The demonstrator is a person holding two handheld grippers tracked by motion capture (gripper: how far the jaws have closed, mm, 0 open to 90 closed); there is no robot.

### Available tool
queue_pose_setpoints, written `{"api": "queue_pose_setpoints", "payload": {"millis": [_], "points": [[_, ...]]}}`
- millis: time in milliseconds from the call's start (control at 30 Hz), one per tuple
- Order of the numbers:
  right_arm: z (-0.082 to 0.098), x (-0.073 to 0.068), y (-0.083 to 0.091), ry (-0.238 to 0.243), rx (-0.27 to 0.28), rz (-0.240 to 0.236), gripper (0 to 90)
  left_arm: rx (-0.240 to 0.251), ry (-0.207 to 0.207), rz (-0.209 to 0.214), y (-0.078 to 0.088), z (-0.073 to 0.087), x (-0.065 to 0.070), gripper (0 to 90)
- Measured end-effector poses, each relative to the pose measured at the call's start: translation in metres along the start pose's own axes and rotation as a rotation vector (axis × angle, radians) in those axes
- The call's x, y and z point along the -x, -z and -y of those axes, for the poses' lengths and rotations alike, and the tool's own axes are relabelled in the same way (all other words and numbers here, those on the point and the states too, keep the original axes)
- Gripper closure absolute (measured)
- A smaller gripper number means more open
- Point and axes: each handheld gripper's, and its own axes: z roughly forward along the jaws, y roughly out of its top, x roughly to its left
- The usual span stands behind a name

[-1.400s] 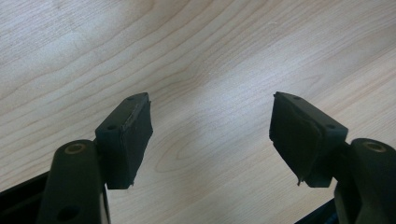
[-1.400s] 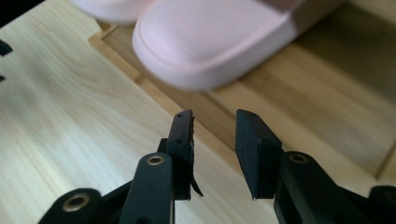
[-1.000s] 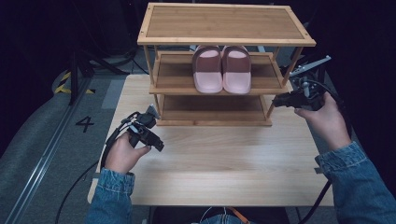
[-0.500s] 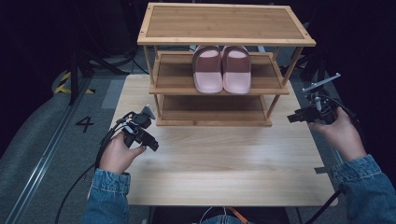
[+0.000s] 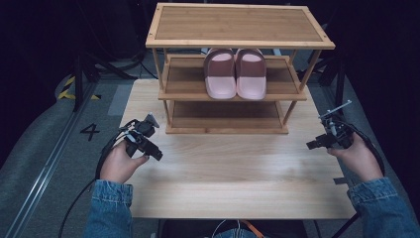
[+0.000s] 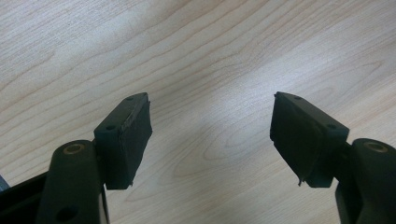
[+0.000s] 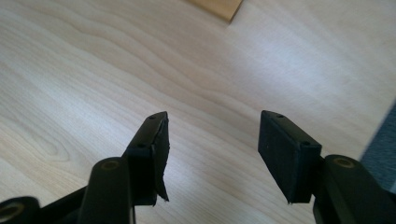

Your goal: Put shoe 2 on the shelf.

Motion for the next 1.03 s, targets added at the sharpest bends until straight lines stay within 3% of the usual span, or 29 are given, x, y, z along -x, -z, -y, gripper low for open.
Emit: {"api": "queue_pose_setpoints", "payload": {"millis": [333, 533, 667, 1033], "points": [[0.019, 0.001, -0.035, -0.046, 0.003, -0.063, 41.6, -0.009, -0.006, -0.003, -0.003, -0.002, 0.001, 29.3], [0.024, 0.001, -0.05, -0.046, -0.018, -0.04, 40.9, -0.008, -0.005, 0.006, -0.006, -0.002, -0.001, 29.4], [0.026, -0.001, -0.058, -0.043, 0.004, -0.019, 39.8, 0.009, -0.015, 0.04, -0.007, -0.004, 0.001, 29.5], [0.029, -0.002, -0.063, -0.013, 0.092, 0.032, 38.2, -0.007, -0.012, 0.041, -0.014, -0.008, 0.003, 29.4]]}}
